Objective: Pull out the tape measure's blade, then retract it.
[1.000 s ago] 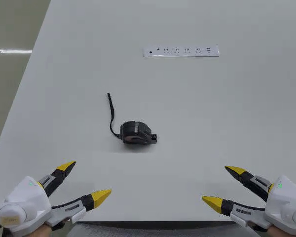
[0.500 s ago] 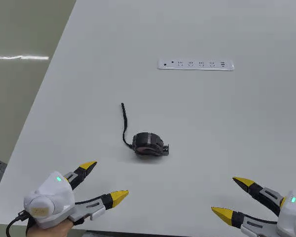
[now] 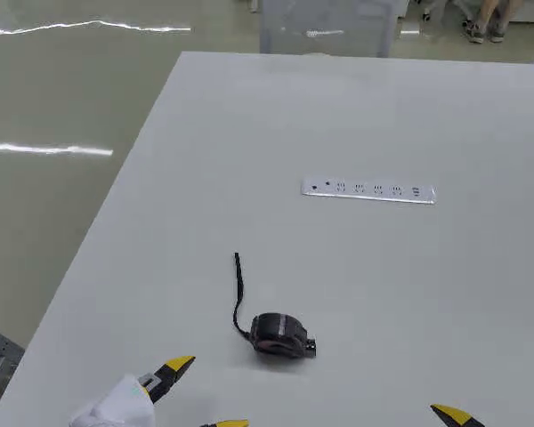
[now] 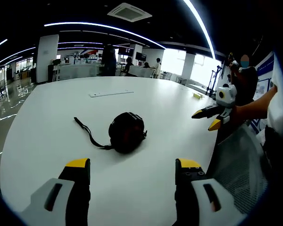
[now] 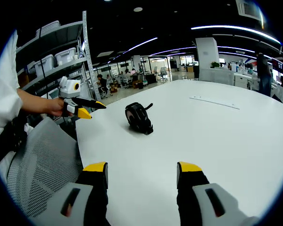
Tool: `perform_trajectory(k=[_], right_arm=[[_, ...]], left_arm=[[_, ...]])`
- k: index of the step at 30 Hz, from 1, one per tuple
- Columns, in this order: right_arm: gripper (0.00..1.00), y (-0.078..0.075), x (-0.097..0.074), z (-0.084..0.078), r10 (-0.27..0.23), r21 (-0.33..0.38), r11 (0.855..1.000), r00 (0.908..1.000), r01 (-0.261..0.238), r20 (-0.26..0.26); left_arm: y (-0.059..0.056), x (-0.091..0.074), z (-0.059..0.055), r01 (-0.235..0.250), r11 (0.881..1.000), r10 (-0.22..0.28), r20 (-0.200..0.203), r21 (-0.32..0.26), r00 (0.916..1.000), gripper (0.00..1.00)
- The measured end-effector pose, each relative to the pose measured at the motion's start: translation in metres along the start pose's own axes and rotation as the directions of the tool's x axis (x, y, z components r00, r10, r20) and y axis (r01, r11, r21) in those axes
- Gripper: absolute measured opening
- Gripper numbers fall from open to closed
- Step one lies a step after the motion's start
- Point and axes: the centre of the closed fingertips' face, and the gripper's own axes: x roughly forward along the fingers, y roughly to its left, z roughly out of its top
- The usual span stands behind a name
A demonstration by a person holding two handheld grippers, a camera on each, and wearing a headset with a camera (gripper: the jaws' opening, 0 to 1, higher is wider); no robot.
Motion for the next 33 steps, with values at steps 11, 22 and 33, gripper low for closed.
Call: perform_trajectory(k=[11,22,33], right_arm=[[0.59,-0.008,0.012,0.008,0.022,-0.005,1.000,0.9998,-0.022,-0.003],[0.58,-0.011,0.025,0.013,0.044,-0.009,0.999,0.9989,-0.044,-0.014],[0.57,-0.015,0.032,0.014,0.062,-0.039,0.997,0.9976,-0.063,-0.031]], left_arm=[[0.007,0.014,0.010,0.012,1.000,-0.012,0.002,0.003,0.9999,0.71],[0.015,0.024,0.021,0.047,0.999,-0.047,0.026,0.026,0.9985,0.75],[0.020,0.038,0.027,0.116,0.992,-0.116,0.009,0.050,0.9932,0.76]])
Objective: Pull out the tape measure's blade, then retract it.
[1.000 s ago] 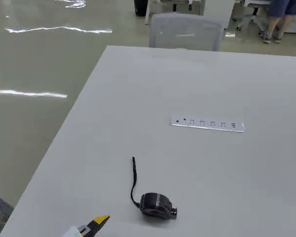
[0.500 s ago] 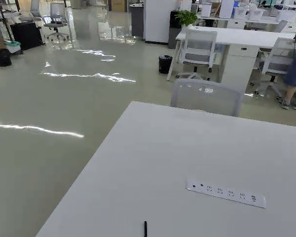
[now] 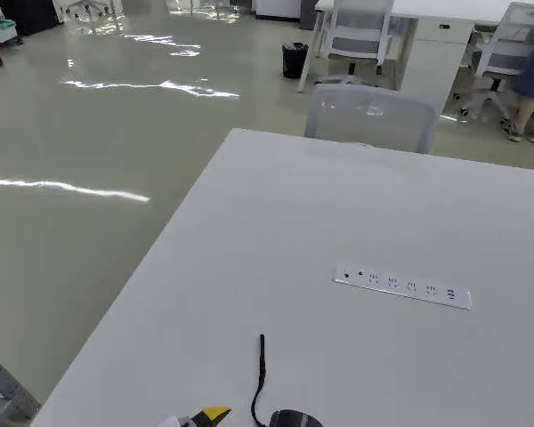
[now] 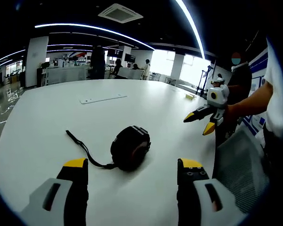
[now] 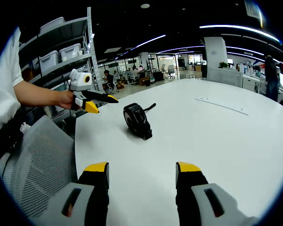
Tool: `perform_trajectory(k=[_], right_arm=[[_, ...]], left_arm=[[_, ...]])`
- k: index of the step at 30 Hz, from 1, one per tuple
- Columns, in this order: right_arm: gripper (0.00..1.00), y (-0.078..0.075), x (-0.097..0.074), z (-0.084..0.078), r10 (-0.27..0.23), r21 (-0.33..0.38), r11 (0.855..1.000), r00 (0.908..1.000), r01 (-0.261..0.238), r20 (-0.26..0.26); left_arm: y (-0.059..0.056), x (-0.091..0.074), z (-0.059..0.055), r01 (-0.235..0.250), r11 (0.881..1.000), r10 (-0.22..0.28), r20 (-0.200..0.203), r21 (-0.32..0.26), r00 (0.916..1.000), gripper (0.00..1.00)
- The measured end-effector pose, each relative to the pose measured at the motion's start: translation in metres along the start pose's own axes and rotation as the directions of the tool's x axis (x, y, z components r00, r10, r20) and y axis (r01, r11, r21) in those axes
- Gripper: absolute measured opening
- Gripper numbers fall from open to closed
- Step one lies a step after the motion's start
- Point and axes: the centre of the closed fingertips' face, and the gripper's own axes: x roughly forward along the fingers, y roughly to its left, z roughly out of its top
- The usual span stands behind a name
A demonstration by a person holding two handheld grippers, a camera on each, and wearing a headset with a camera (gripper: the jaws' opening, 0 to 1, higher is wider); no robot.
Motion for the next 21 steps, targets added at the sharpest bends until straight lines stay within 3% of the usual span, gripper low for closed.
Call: perform_trajectory(k=[13,19,21], right_arm=[[0.56,-0.004,0.009,0.000,0.031,-0.001,1.000,0.9995,-0.031,0.000],[0.55,-0.004,0.013,0.002,0.051,0.000,0.999,0.9987,-0.051,0.010],[0.55,-0.004,0.015,0.003,0.060,0.000,0.998,0.9981,-0.060,0.013]], left_arm=[[0.003,0.015,0.003,0.070,0.995,-0.068,-0.026,0.067,0.9973,0.76],[0.002,0.022,-0.004,0.116,0.989,-0.110,-0.070,0.096,0.9915,0.69],[0.002,0.025,-0.005,0.135,0.986,-0.127,-0.077,0.100,0.9889,0.70]])
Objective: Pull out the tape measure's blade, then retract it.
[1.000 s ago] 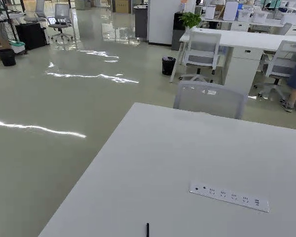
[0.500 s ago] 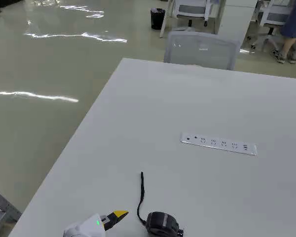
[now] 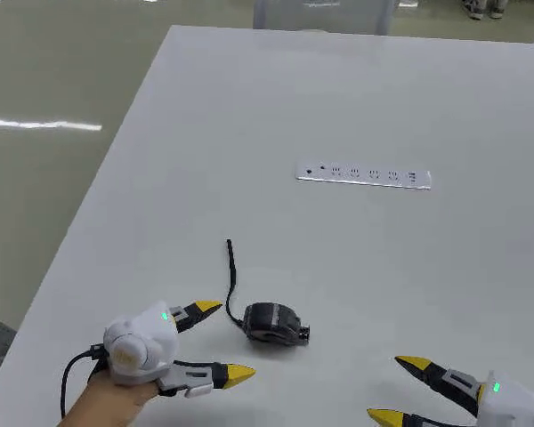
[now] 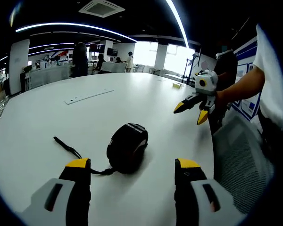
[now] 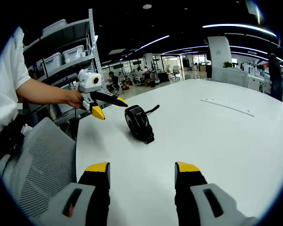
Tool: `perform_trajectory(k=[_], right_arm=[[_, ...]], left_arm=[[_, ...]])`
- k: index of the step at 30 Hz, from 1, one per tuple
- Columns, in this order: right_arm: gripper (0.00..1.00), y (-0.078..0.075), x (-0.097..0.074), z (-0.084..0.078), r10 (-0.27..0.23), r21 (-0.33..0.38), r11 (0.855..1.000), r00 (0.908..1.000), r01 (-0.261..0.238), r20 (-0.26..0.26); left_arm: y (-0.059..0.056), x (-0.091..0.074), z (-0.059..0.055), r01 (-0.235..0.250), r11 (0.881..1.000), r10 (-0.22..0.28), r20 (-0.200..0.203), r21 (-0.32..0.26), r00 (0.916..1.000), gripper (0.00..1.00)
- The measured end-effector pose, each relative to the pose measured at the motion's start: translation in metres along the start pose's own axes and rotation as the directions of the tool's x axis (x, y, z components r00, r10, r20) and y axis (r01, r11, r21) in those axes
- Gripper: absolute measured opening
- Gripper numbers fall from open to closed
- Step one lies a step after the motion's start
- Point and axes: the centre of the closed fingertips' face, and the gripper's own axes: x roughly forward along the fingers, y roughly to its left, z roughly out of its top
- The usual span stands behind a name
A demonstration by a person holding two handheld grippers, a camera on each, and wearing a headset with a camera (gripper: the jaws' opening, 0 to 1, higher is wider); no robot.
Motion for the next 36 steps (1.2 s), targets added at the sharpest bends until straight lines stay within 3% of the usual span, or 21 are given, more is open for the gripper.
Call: perform_trajectory(k=[14,28,36], right_arm=[[0.54,-0.006,0.006,-0.001,0.024,-0.011,1.000,0.9996,-0.024,-0.017],[0.53,-0.012,0.016,0.001,0.046,-0.018,0.999,0.9985,-0.046,-0.030],[0.52,-0.017,0.018,0.003,0.053,-0.016,0.998,0.9981,-0.053,-0.031]], left_arm=[[0.008,0.017,-0.008,0.064,0.995,-0.060,-0.065,0.074,0.9961,0.69],[0.013,0.035,-0.017,0.121,0.987,-0.110,-0.105,0.103,0.9883,0.62],[0.017,0.041,-0.022,0.130,0.987,-0.118,-0.117,0.098,0.9860,0.59]])
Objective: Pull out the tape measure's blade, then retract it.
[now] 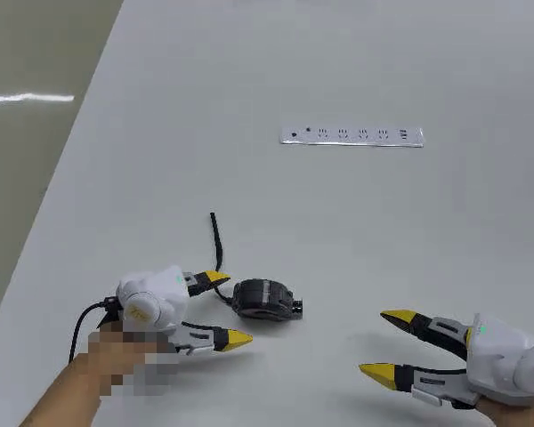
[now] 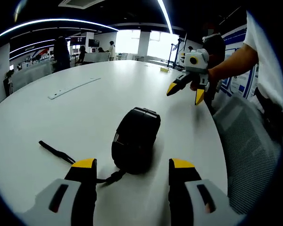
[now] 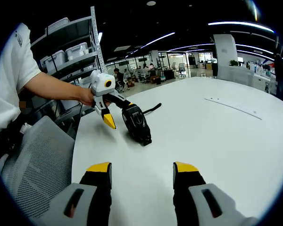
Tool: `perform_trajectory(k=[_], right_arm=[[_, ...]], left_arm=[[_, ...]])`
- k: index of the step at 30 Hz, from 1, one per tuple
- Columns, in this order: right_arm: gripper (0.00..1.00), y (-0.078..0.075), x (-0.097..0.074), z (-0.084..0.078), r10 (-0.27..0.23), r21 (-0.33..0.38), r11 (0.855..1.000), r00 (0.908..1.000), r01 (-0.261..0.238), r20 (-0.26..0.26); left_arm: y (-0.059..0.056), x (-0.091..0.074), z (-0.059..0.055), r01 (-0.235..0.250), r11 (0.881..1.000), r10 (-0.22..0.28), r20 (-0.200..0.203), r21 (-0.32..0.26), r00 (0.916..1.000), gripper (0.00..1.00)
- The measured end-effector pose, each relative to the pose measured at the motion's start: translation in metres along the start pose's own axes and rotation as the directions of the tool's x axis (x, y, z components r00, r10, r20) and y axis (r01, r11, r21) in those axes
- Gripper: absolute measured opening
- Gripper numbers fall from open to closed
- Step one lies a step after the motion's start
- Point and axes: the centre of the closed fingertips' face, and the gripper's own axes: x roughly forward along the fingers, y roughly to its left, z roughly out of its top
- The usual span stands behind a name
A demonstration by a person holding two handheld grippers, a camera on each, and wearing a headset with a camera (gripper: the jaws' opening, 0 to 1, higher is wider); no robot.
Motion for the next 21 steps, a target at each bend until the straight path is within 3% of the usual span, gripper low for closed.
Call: perform_trajectory(k=[21], right_arm=[[0.50,-0.014,0.009,-0.005,0.021,-0.014,1.000,0.9991,-0.021,-0.036]], left_arm=[[0.003,0.022,0.002,0.062,0.998,-0.061,-0.038,0.019,0.9974,0.50]])
